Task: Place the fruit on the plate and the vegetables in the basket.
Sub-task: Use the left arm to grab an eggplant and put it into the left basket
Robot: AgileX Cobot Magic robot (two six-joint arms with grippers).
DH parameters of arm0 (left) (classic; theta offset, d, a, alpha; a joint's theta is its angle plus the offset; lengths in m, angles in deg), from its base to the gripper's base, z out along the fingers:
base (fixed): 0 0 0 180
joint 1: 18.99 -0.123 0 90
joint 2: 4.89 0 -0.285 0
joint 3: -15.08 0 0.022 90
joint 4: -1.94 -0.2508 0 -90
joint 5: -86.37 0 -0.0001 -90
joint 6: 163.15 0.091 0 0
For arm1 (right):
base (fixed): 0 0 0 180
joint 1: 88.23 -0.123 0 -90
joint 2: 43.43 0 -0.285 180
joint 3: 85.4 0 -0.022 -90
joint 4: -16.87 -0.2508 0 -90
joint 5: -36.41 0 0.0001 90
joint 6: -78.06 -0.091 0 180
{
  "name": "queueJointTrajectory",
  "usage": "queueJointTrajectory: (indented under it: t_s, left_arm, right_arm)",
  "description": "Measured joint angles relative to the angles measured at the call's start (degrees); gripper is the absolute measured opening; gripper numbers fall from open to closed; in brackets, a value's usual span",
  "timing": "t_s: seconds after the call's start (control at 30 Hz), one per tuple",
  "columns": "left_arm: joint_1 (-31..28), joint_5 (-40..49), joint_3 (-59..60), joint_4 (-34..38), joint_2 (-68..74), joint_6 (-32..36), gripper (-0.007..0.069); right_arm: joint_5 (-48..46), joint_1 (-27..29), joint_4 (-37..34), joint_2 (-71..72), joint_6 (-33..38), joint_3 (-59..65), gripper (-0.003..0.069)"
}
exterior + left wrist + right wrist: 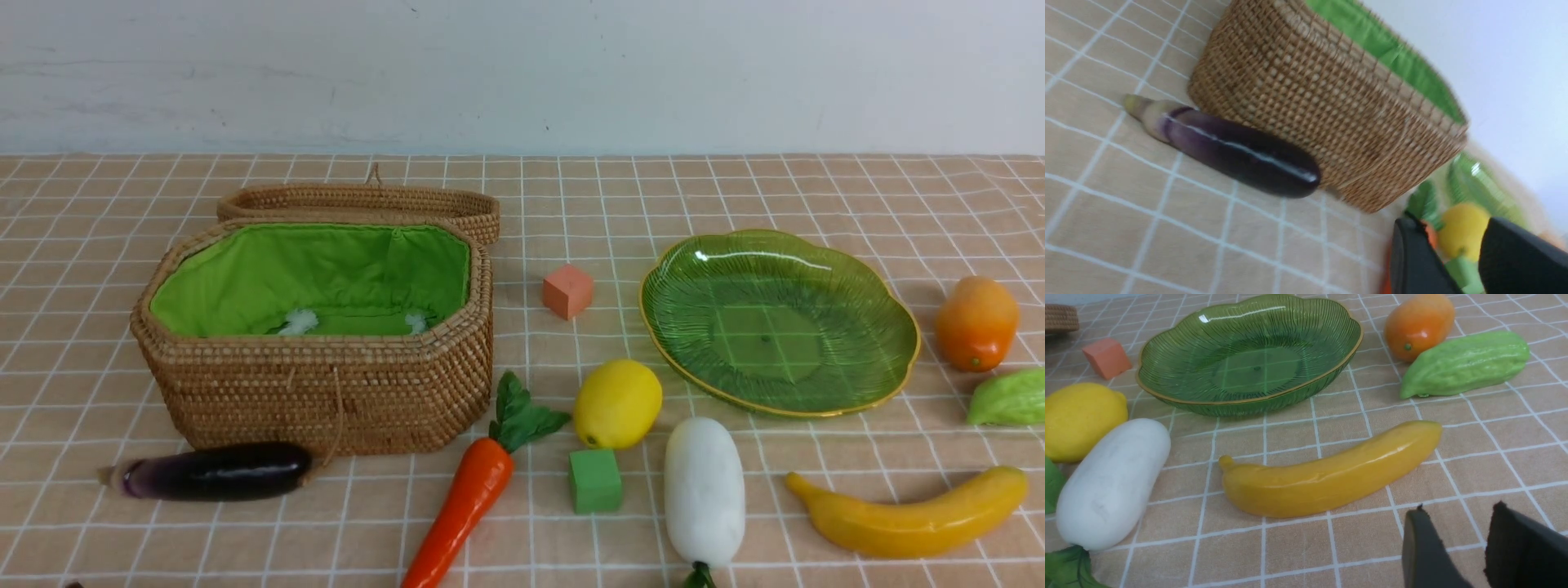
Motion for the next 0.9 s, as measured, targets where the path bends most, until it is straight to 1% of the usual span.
queueJointTrajectory:
  t_s: [0.03, 0.1, 0.13, 0.17, 0.23, 0.3, 0.37, 0.4, 0.47, 0.53, 0.57, 0.6, 0.63, 0.7, 0.73, 0.77, 0.8, 0.83, 0.9]
  left_arm:
    - [0.0, -0.7, 0.0, 1.3, 0.0, -0.6, 0.0239]
    - [0.0, -4.5, 0.0, 8.7, 0.0, -3.2, 0.0239]
    - [0.0, -4.5, 0.0, 8.7, 0.0, -3.2, 0.0239]
    - [0.0, -7.4, 0.0, 11.7, 0.0, -3.6, 0.0238]
    - [0.0, -9.8, 0.0, 12.9, 0.0, -3.0, 0.0227]
    - [0.0, -9.5, -0.5, 13.3, 0.0, -1.6, 0.0194]
    - [0.0, -6.3, -2.7, 13.3, 0.0, 0.1, 0.0127]
    - [0.0, -4.0, -4.6, 13.3, 0.0, 1.0, 0.0076]
    - [0.0, 1.9, -8.3, 13.3, 1.2, 3.4, -0.0003]
    - [0.0, 9.3, -12.2, 13.1, 4.8, 6.5, -0.0013]
    - [0.0, 10.1, -12.6, 13.1, 5.2, 6.8, -0.0013]
    - [0.0, 15.6, -15.2, 12.9, 8.7, 9.4, -0.0013]
    - [0.0, 19.3, -17.1, 12.9, 11.5, 11.3, -0.0013]
    - [0.0, 26.2, -20.5, 12.4, 17.2, 15.6, -0.0013]
    - [0.0, 26.6, -21.0, 12.4, 18.4, 16.0, -0.0013]
    - [0.0, 29.6, -23.2, 11.7, 23.2, 19.3, -0.0013]
    - [0.0, 29.8, -24.2, 11.4, 26.0, 20.4, -0.0013]
    - [0.0, 29.5, -25.0, 11.2, 28.2, 21.2, -0.0013]
    - [0.0, 28.8, -26.2, 10.8, 32.2, 21.5, -0.0013]
  right_arm:
    - [0.0, 0.0, 0.0, 0.0, 0.0, 0.0, 0.0242]
    - [0.0, 0.0, 0.0, 0.0, 0.0, 0.0, 0.0242]
    - [0.0, 0.0, 0.0, 0.0, 0.0, 0.0, 0.0242]
    - [0.0, 0.0, 0.0, 0.0, 0.0, 0.0, 0.0242]
    - [0.0, 0.0, 0.1, 0.0, 0.0, 0.0, 0.0242]
    - [0.0, 0.0, 0.8, 0.0, 0.2, 0.0, 0.0242]
    - [0.1, 0.0, 1.9, 0.0, 0.2, 0.0, 0.0242]
    - [0.4, 0.0, 3.2, 0.0, 0.2, 0.0, 0.0242]
    - [2.0, 0.0, 2.7, 0.0, -1.9, 0.2, 0.0242]
    - [4.5, 0.0, -0.8, 0.0, -6.3, 0.3, 0.0242]
    - [4.8, 0.0, -1.3, 0.0, -6.3, 0.3, 0.0242]
    - [8.0, 0.0, -5.5, 0.0, -11.0, 0.3, 0.0242]
    - [10.0, 0.0, -7.9, 0.0, -13.8, 0.3, 0.0242]
    - [13.9, 0.0, -11.1, 0.0, -18.1, 0.3, 0.0242]
    - [14.3, 0.0, -11.4, 0.0, -18.7, 0.3, 0.0241]
    - [16.8, 0.0, -13.4, 0.0, -21.8, 0.3, 0.0234]
    - [16.9, -0.1, -14.7, 0.0, -23.7, 0.1, 0.0225]
    - [14.8, -0.5, -15.6, 0.0, -24.9, -0.9, 0.0207]
    - [8.2, -2.3, -15.9, -0.7, -24.0, -4.9, 0.0168]
